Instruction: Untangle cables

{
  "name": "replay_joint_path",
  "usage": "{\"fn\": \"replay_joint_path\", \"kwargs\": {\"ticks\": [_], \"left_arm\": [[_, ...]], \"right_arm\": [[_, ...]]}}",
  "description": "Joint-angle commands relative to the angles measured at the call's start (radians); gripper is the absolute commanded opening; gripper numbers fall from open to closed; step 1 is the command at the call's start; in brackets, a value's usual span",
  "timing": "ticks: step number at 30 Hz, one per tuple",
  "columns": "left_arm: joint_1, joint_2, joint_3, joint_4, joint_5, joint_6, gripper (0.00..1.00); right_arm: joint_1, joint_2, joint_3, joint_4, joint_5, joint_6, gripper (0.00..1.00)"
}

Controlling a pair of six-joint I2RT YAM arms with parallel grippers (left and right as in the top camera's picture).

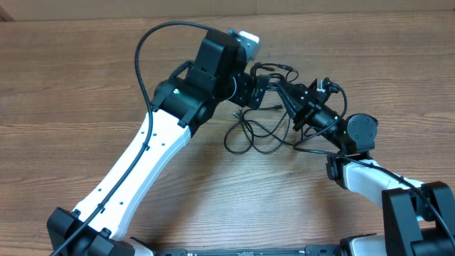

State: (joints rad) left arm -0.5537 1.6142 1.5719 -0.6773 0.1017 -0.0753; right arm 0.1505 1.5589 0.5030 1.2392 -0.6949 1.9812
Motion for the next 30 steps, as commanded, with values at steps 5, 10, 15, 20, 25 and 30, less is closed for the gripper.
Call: {"fn": "replay_joint_path", "kwargs": {"ticks": [5,10,15,20,25,30], "left_arm": [[0.004,0.002,0.020,-0.026,0.108,0.185,1.00],[0.004,0.002,0.020,-0.025,0.097,0.188,0.99],[0.004,0.002,0.020,-0.025,0.066,0.188,1.00],[0.005,0.002,0.020,-0.026,0.017,0.188,1.00],[0.005,0.002,0.020,-0.026,-0.017,0.187,1.00],[0.005,0.002,0.020,-0.026,-0.061,0.187,1.00]], "right_arm": [[0.000,-0.007,0.010,0.012,0.039,0.005,0.04],[0.000,-0.007,0.010,0.015,0.027,0.005,0.04],[0.000,-0.007,0.010,0.016,-0.012,0.005,0.04],[0.000,-0.007,0.010,0.016,-0.048,0.004,0.04],[0.000,-0.007,0.010,0.016,-0.071,0.004,0.04],[0.000,-0.007,0.010,0.017,-0.088,0.005,0.04]]}}
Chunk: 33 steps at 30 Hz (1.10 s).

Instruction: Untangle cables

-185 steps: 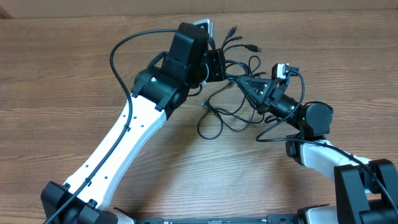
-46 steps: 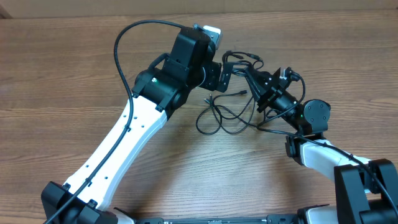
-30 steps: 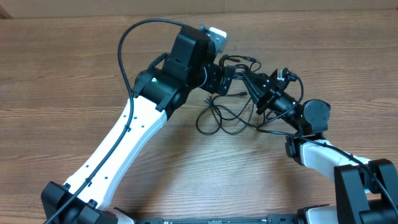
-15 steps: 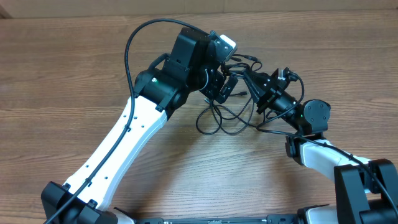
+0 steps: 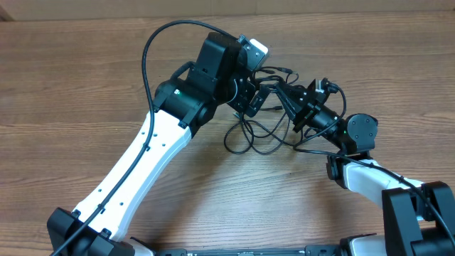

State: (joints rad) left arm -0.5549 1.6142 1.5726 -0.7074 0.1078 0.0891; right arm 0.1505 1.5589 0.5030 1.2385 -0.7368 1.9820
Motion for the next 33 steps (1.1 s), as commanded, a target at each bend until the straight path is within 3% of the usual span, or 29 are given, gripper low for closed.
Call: {"fn": "replay_joint_path", "kwargs": {"ticks": [1,33], "left_arm": [[0.007,0.002,0.019,0.003,-0.067,0.023,0.99],[0.007,0.005,0.019,0.008,-0.114,0.019,1.00]], "right_arm": [[0.000,-0.007,0.010,0.018,-0.049,0.004,0.04],[0.000,-0.007,0.010,0.196,-0.121,0.004,0.04]]}}
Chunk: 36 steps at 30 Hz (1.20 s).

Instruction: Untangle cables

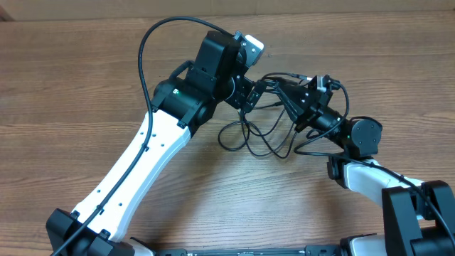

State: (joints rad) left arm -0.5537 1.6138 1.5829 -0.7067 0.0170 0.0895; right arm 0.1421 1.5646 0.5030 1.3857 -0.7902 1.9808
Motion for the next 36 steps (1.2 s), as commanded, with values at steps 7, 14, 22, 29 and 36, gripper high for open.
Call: {"fn": "replay_joint_path", "kwargs": {"ticks": [7,14,22,29,36], "left_arm": [[0.005,0.045,0.009,0.012,-0.004,-0.028,1.00],[0.005,0.064,0.009,0.034,0.043,-0.034,0.99],[0.005,0.066,0.009,0.042,0.044,-0.035,1.00],[0.004,0.068,0.009,0.044,0.096,-0.053,0.99],[0.003,0.070,0.009,0.045,0.119,-0.071,0.99]], "right_arm": [[0.008,-0.013,0.010,0.054,-0.072,0.005,0.04],[0.008,-0.013,0.010,0.055,-0.080,0.005,0.04],[0.008,-0.013,0.010,0.058,-0.083,0.005,0.04],[0.008,-0.013,0.010,0.127,-0.072,0.005,0.04],[0.008,-0.013,0.010,0.138,-0.072,0.006,0.04]]}}
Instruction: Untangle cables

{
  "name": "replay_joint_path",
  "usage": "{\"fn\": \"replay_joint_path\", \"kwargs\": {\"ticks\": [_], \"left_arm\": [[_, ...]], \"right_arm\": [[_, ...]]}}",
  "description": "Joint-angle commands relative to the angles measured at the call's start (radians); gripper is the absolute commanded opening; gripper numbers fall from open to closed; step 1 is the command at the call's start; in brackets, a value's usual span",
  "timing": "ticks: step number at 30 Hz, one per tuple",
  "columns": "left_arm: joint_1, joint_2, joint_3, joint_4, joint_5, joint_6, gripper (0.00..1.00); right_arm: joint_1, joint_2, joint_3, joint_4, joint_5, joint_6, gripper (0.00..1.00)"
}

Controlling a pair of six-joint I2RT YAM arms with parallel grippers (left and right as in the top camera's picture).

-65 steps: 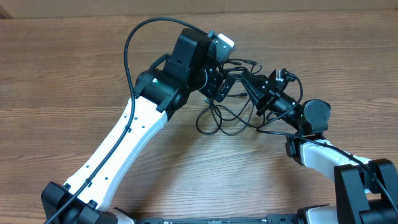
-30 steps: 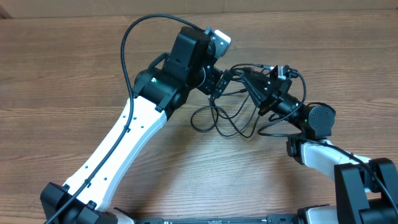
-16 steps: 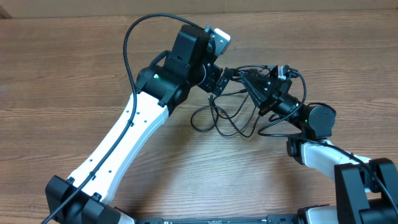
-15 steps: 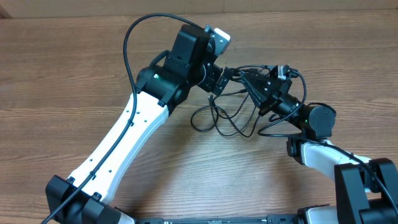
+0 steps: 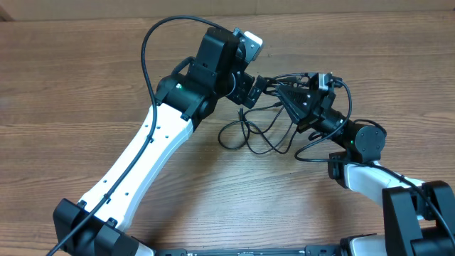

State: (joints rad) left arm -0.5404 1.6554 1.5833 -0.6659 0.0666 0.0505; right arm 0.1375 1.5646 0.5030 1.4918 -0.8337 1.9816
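A tangle of thin black cables (image 5: 254,134) lies in loops on the wooden table (image 5: 71,85), with strands rising to both grippers. My left gripper (image 5: 257,87) comes in from the left on its black wrist and is shut on strands at the top of the tangle. My right gripper (image 5: 286,94) faces it from the right, a few centimetres away, and is also shut on cable. Short strands (image 5: 281,77) run between the two. The fingertips of both are partly hidden by cable and by the wrists.
The left arm's white link (image 5: 135,167) crosses the table from the lower left, with its own black supply cable (image 5: 153,43) arching above it. The right arm's base (image 5: 412,206) fills the lower right corner. A cardboard edge (image 5: 355,6) runs along the back.
Little has changed. My right gripper and its elbow have shifted slightly to the right. The left arm's lower link sits a bit further right. The loops on the table keep the same shape.
First both grippers met over the top of the tangle, loops bunched beneath them. Then my left wrist had tipped lower into the cables. By the last earlier moment the loops were drawn out wider, towards the lower left. They lie the same way now, both grippers still holding.
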Motion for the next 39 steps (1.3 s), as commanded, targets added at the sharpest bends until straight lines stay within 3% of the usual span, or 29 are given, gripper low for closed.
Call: {"fn": "replay_joint_path", "kwargs": {"ticks": [1,21,31,39], "left_arm": [[-0.010,0.031,0.009,0.005,0.069,-0.032,0.99],[-0.003,0.081,0.010,0.003,0.084,-0.058,0.99],[0.089,-0.047,0.013,-0.026,0.087,-0.057,0.99],[0.124,-0.095,0.013,-0.069,0.220,-0.016,1.00]], "right_arm": [[0.013,-0.013,0.010,0.034,-0.028,0.005,0.04],[0.013,-0.013,0.010,0.089,-0.008,0.004,0.04],[0.011,-0.013,0.010,0.045,0.011,0.004,0.04],[0.011,-0.013,0.010,0.044,0.036,0.000,0.04]]}}
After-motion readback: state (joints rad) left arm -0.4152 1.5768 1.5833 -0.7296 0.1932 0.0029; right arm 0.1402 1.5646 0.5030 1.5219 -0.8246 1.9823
